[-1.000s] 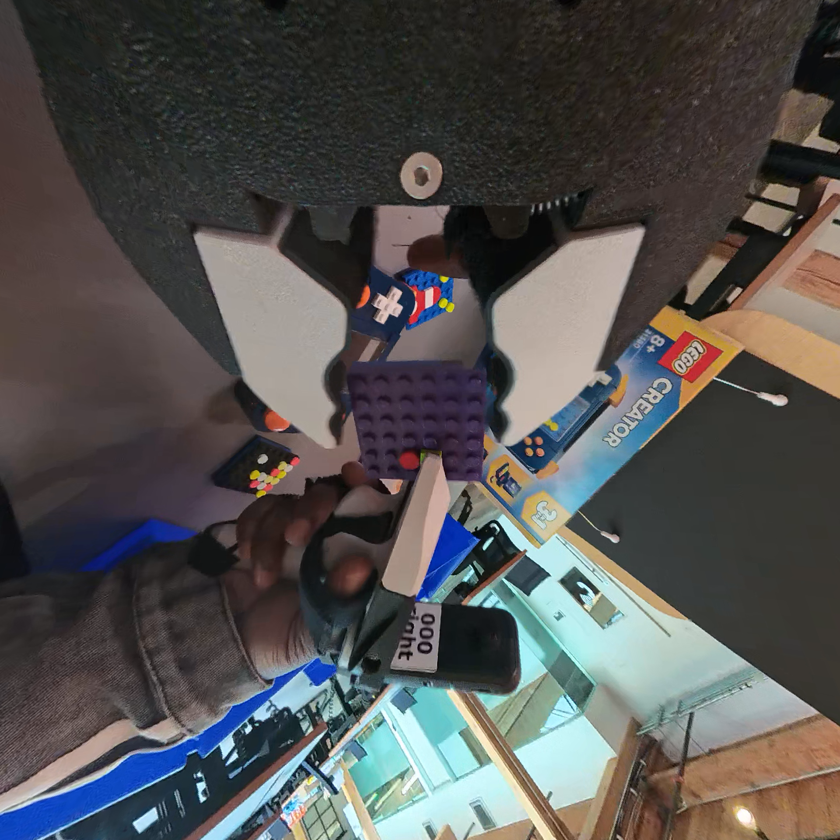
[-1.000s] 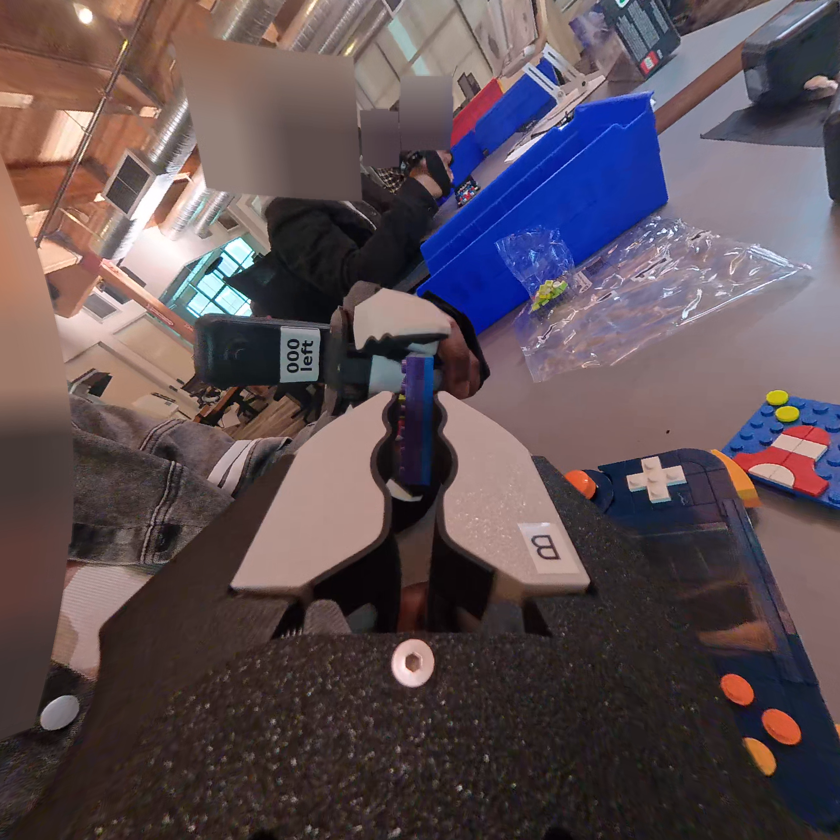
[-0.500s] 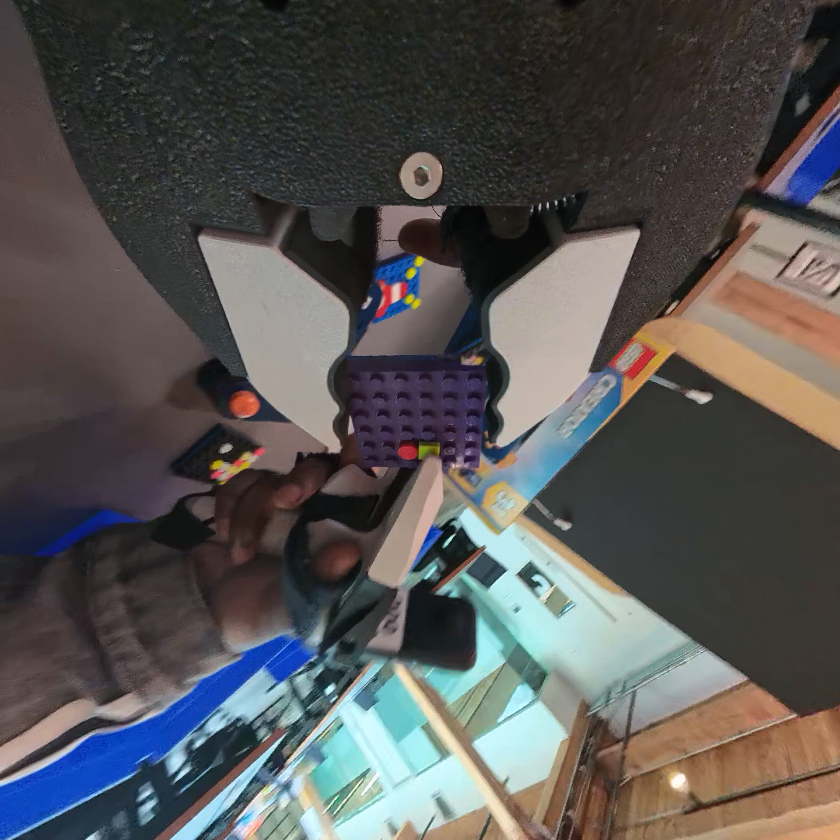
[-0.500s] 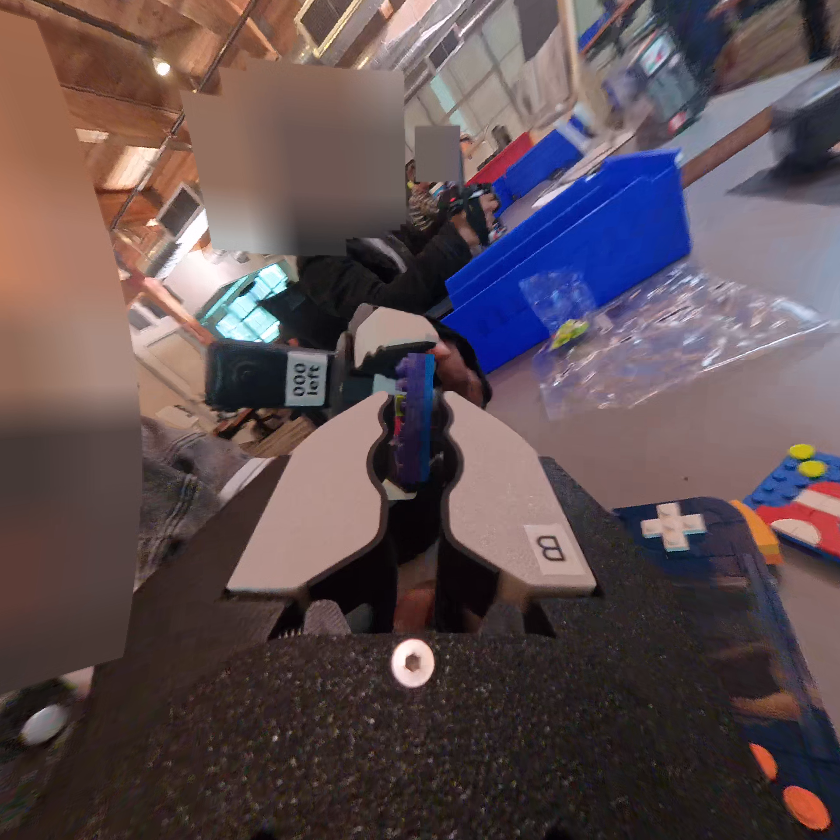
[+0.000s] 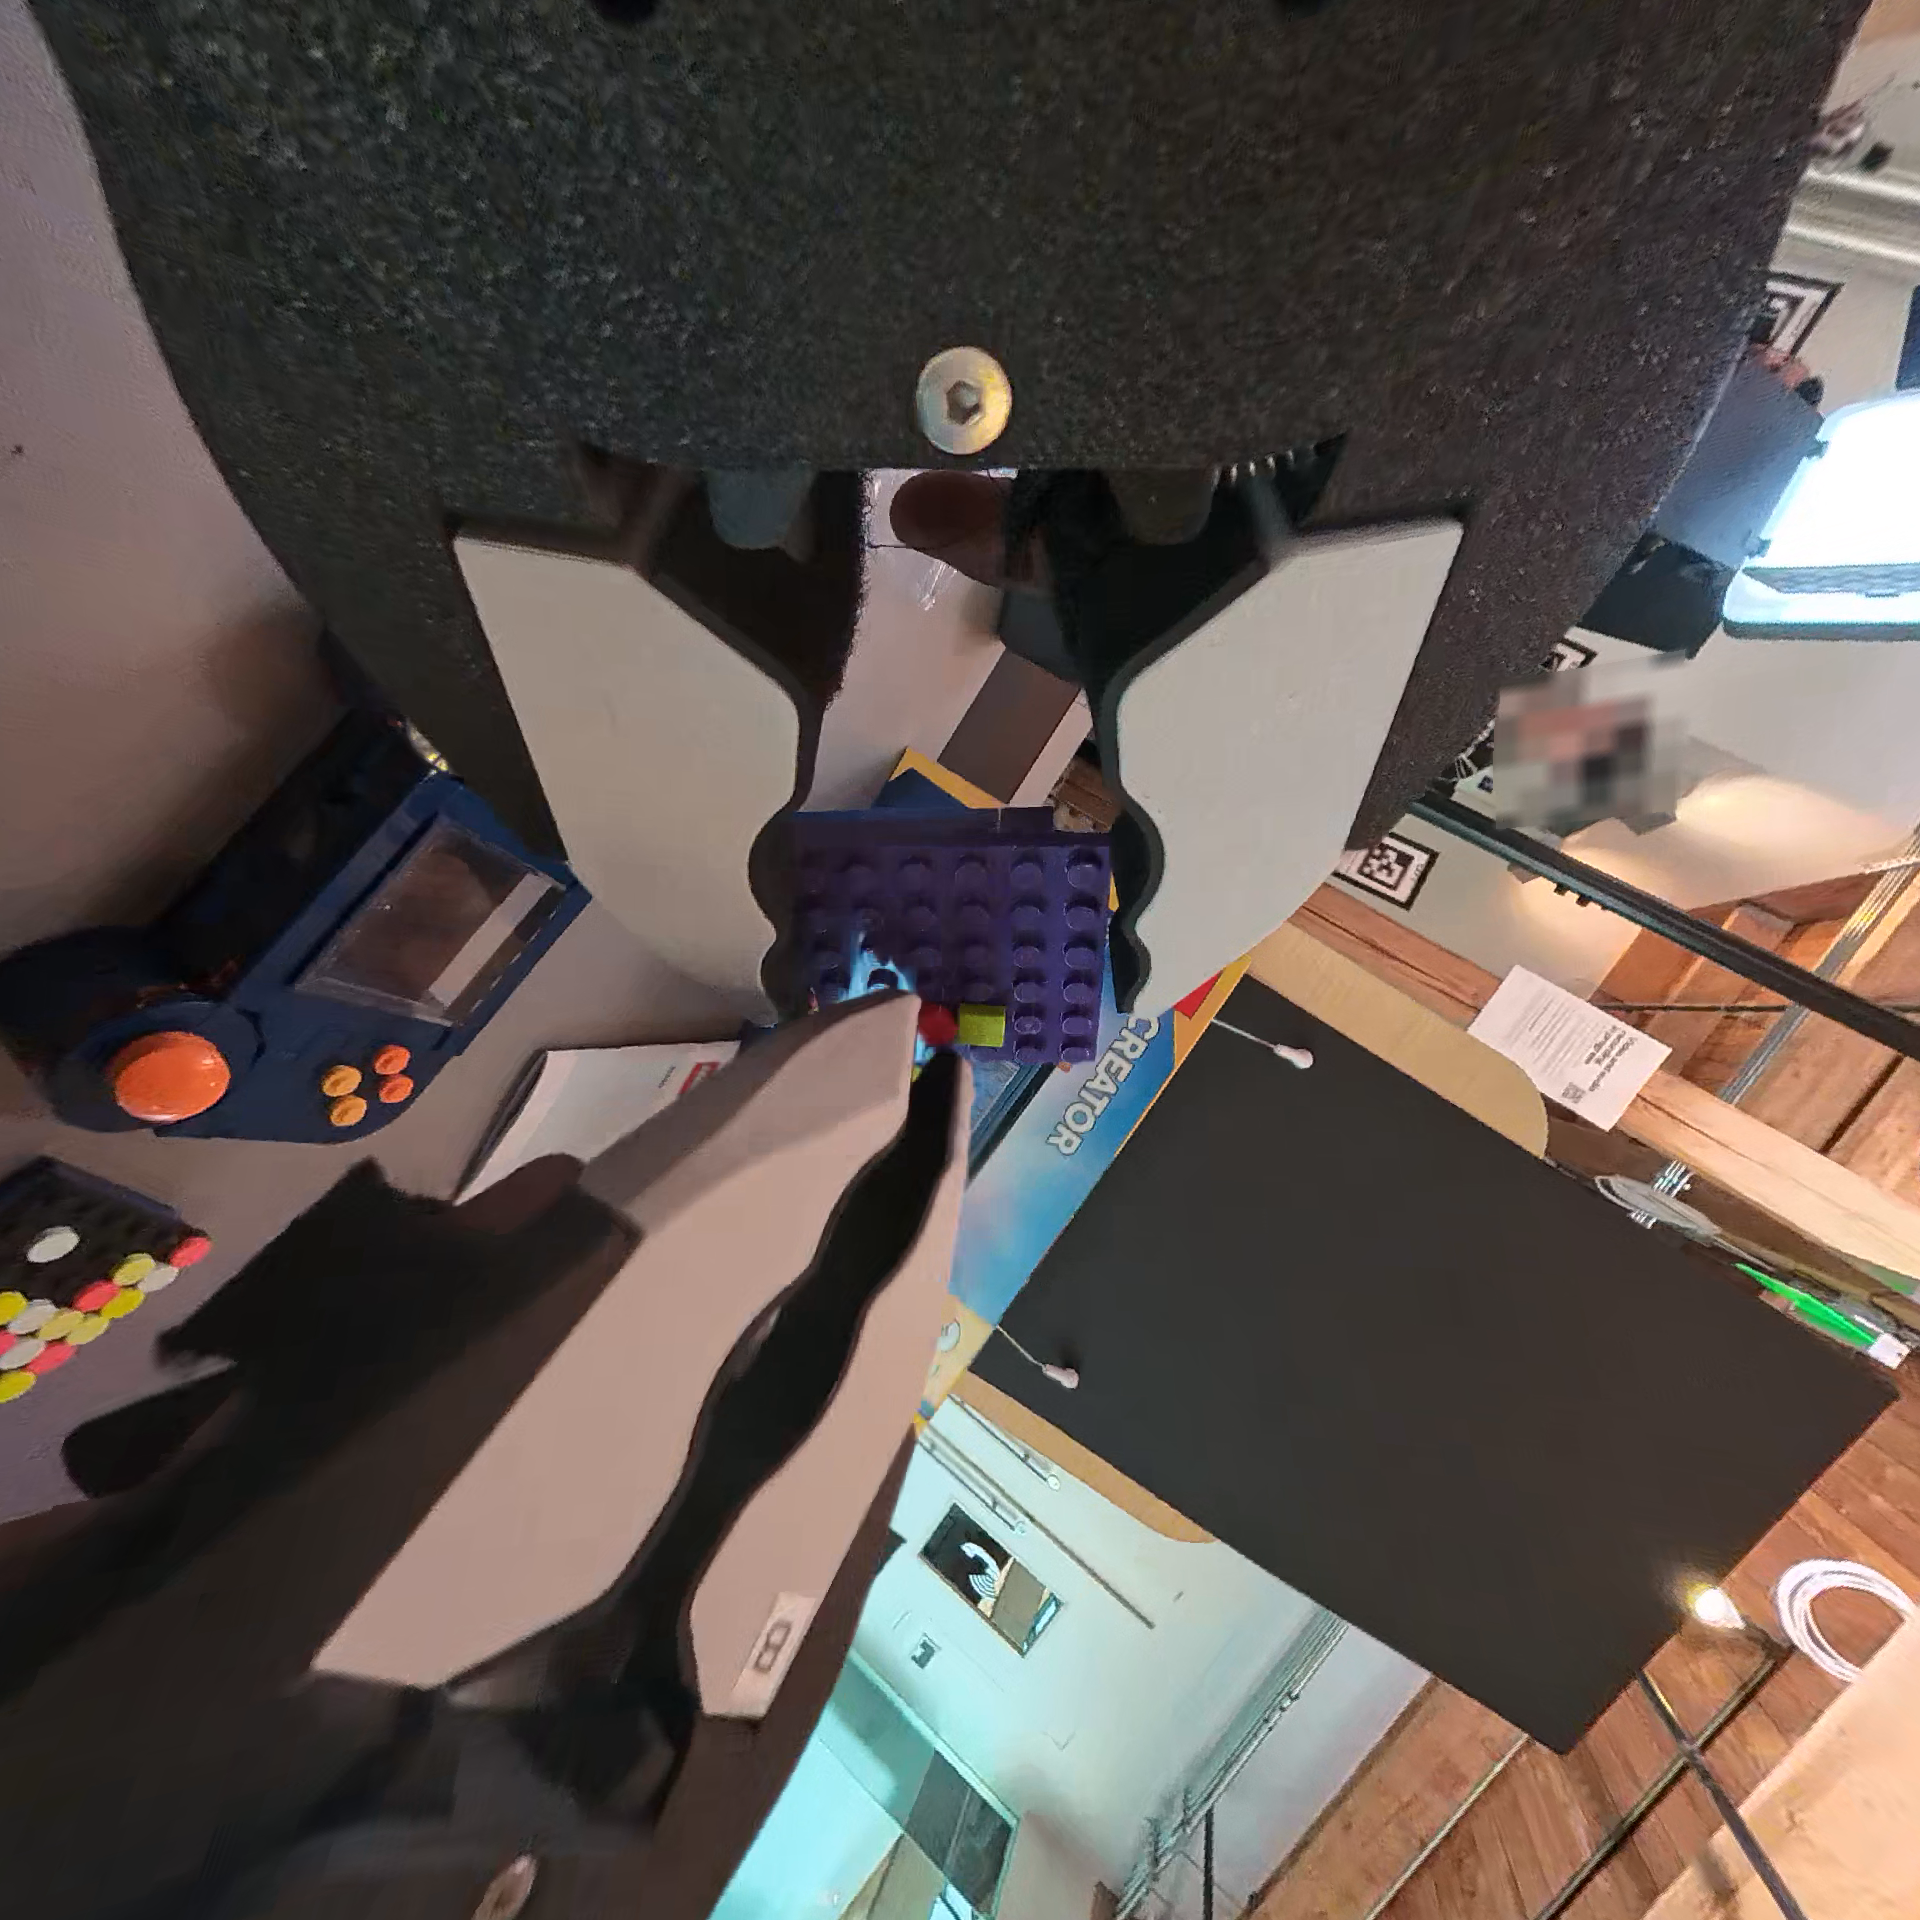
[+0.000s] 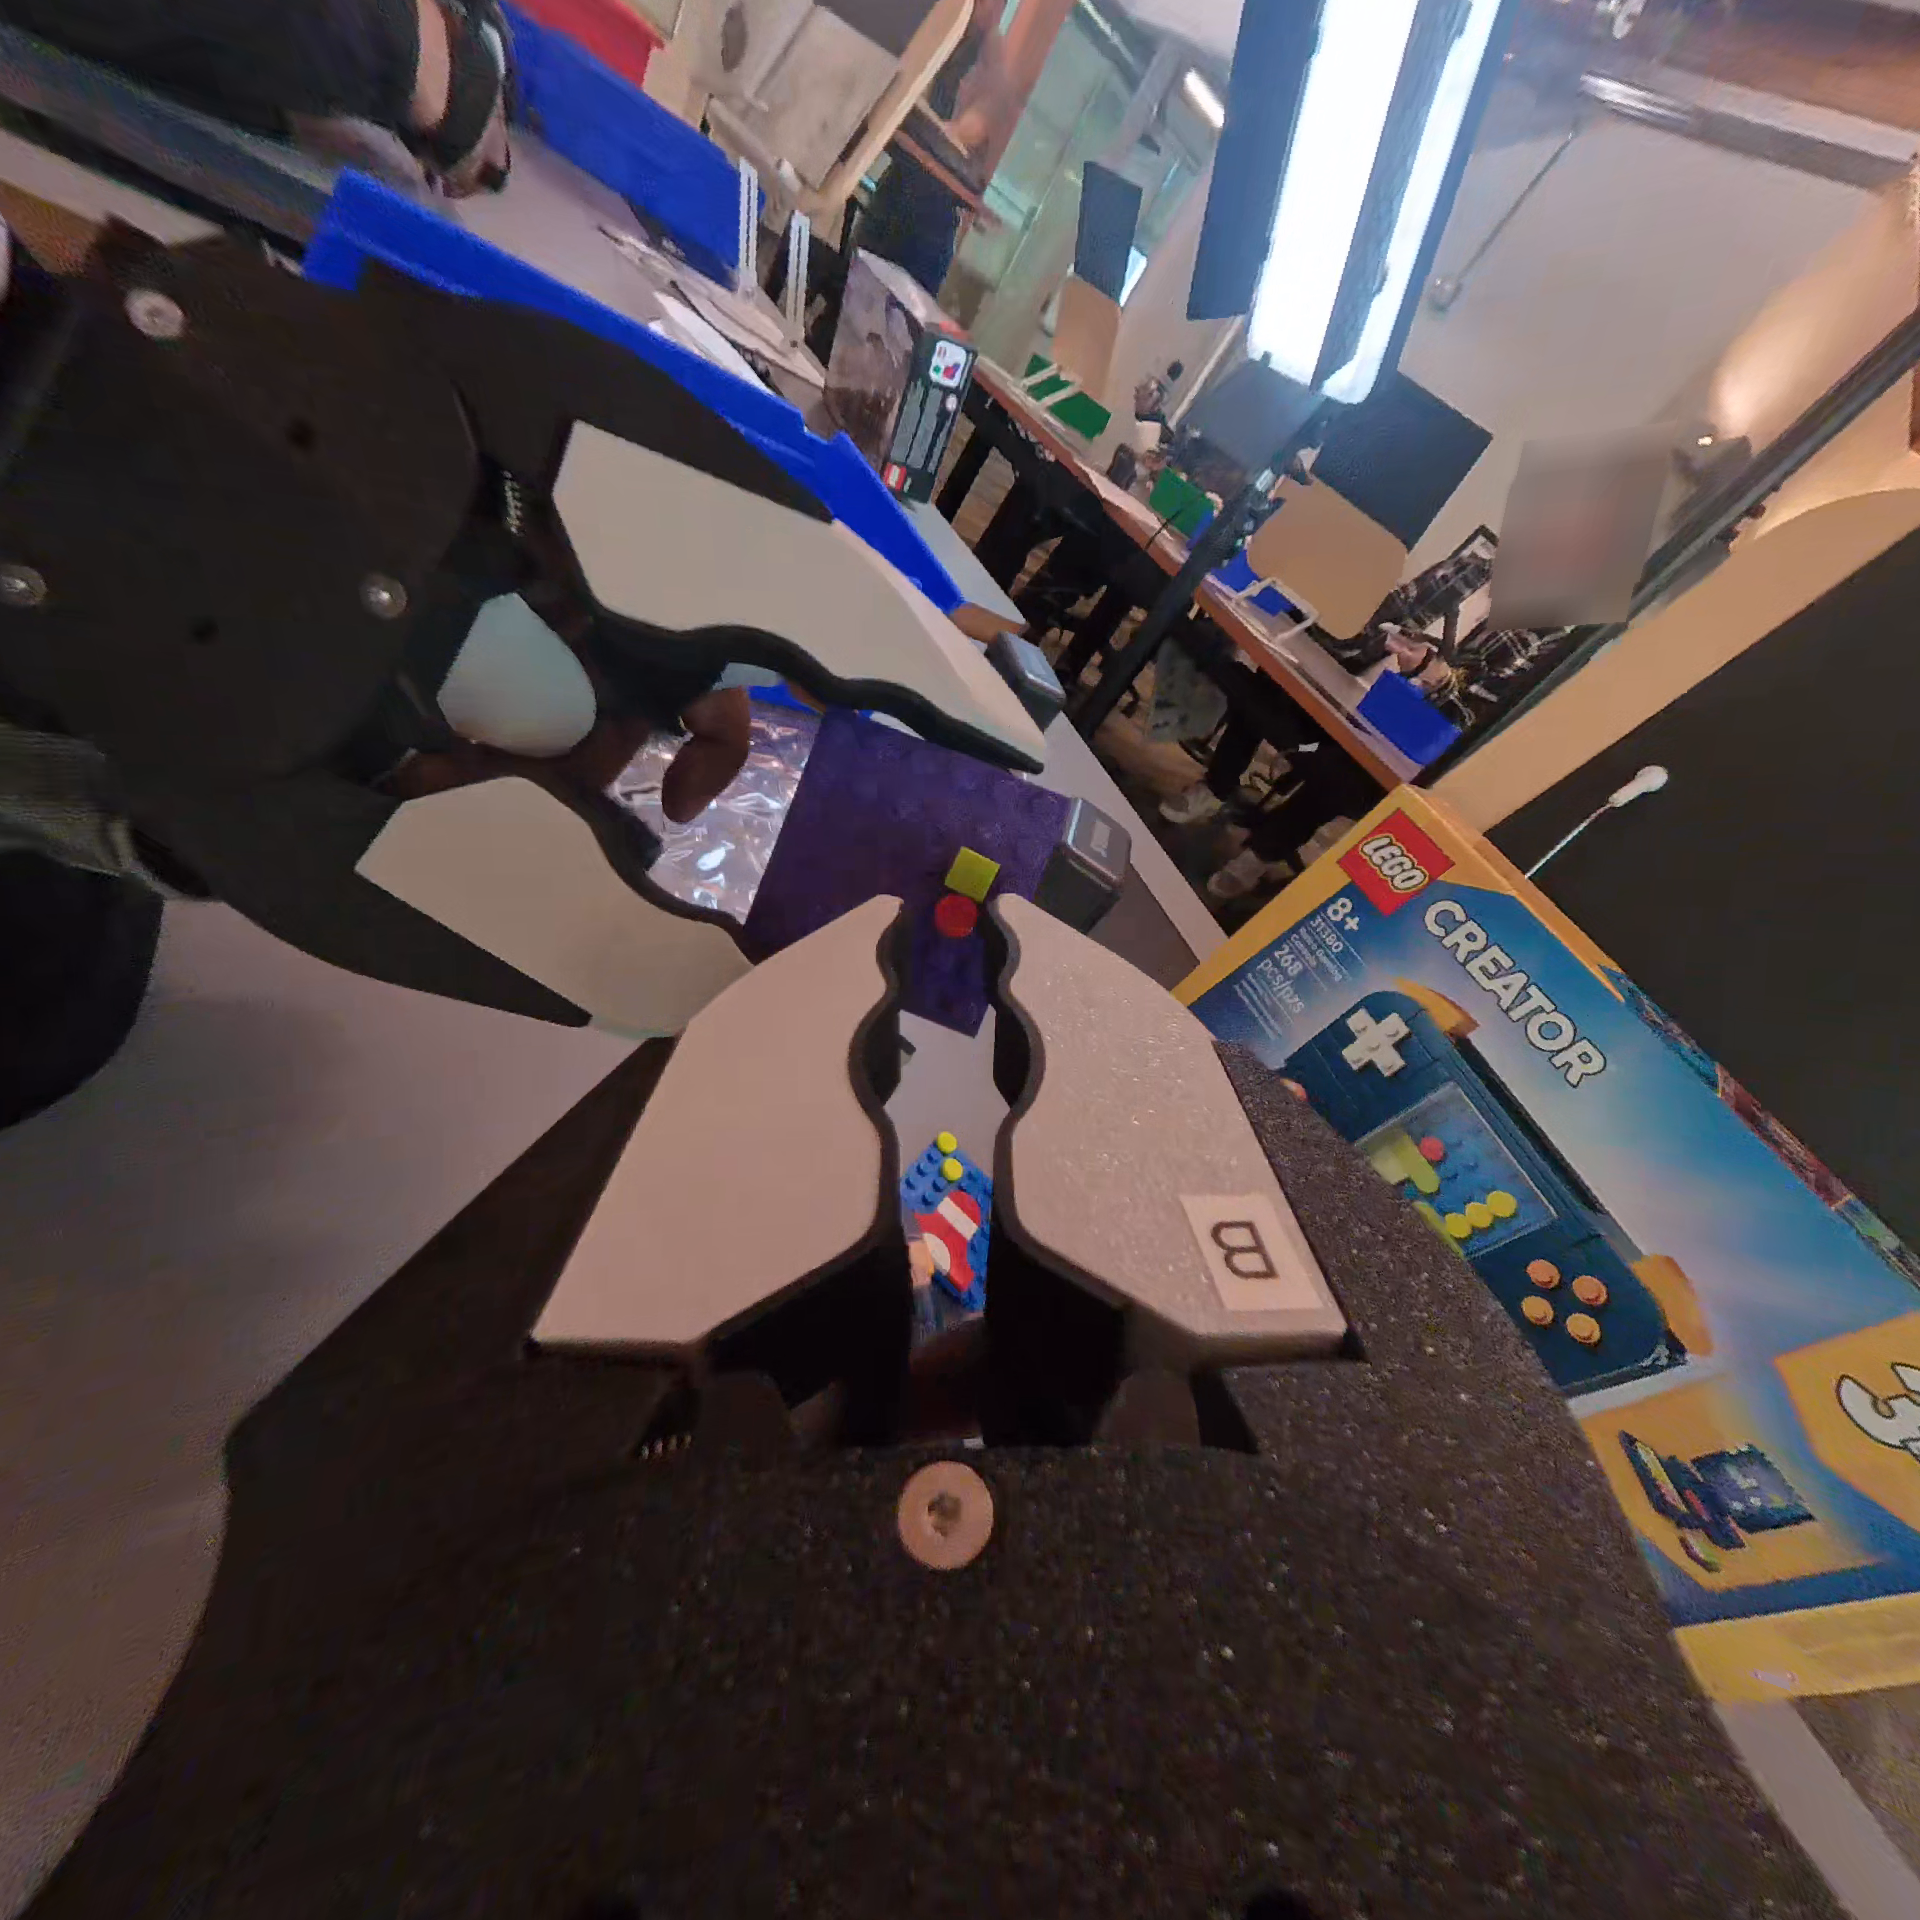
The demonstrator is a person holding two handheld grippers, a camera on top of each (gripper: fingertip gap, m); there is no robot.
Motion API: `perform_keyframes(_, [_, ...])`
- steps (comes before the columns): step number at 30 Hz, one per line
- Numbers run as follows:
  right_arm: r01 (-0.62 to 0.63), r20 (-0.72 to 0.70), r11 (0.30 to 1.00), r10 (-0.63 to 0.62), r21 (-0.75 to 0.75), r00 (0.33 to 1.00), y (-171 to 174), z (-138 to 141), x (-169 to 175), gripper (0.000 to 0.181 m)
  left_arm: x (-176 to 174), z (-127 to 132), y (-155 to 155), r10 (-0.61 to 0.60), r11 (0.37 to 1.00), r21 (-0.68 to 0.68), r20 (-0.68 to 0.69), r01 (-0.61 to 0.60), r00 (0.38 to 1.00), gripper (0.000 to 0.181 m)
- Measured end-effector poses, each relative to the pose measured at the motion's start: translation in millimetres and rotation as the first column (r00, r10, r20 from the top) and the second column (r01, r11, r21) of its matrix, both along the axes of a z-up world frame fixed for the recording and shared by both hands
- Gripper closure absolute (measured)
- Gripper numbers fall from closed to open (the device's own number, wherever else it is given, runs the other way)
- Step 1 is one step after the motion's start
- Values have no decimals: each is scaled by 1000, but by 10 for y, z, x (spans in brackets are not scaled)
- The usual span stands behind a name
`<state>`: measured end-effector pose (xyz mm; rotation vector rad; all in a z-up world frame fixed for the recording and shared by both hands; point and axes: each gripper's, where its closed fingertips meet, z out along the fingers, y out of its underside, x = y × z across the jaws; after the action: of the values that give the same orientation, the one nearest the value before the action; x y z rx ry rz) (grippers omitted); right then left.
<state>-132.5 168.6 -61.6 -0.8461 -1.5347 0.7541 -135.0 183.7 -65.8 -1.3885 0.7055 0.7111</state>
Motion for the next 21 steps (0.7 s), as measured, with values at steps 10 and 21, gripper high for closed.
perform_keyframes(10, [43,86,997,-48,58,995,43,-139,-25,180,110,-77,26,-7,1000,-16,-57,6,998,127])
perform_keyframes(21, [-43,-42,776,21,-629,999,407,-50,80,158,-338,-90,40,46,997,-68,389,-21,920,147])
